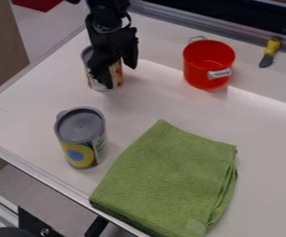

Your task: Move the robotic arm with a gripper to the right and then to the left

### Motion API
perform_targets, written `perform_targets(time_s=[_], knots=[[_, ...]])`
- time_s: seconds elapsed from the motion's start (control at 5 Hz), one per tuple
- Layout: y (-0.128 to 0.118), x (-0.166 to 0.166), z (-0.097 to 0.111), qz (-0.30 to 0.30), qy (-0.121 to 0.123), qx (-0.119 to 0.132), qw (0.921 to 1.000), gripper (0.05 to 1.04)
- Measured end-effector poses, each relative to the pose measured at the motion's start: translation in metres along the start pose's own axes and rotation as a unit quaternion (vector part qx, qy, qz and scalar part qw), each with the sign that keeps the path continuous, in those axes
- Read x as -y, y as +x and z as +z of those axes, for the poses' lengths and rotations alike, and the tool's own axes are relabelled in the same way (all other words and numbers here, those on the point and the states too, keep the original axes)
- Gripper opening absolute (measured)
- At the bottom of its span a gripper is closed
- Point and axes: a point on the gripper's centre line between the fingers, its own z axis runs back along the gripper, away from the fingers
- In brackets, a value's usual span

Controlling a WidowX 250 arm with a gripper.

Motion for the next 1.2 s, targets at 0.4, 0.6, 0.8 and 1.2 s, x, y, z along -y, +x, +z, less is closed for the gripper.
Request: perform_targets(time_s=[0.4,0.6,0.8,1.2], knots=[[0.033,-0.011,0.005,0.002,0.007,-0.007,0.9999,0.999],[0.047,-0.020,0.004,-0.008,0.003,-0.007,0.9999,0.999],[0.068,-0.025,0.011,-0.005,0.001,-0.001,1.0000,0.999],[0.062,-0.034,-0.001,-0.032,0.008,-0.017,0.9993,0.999]])
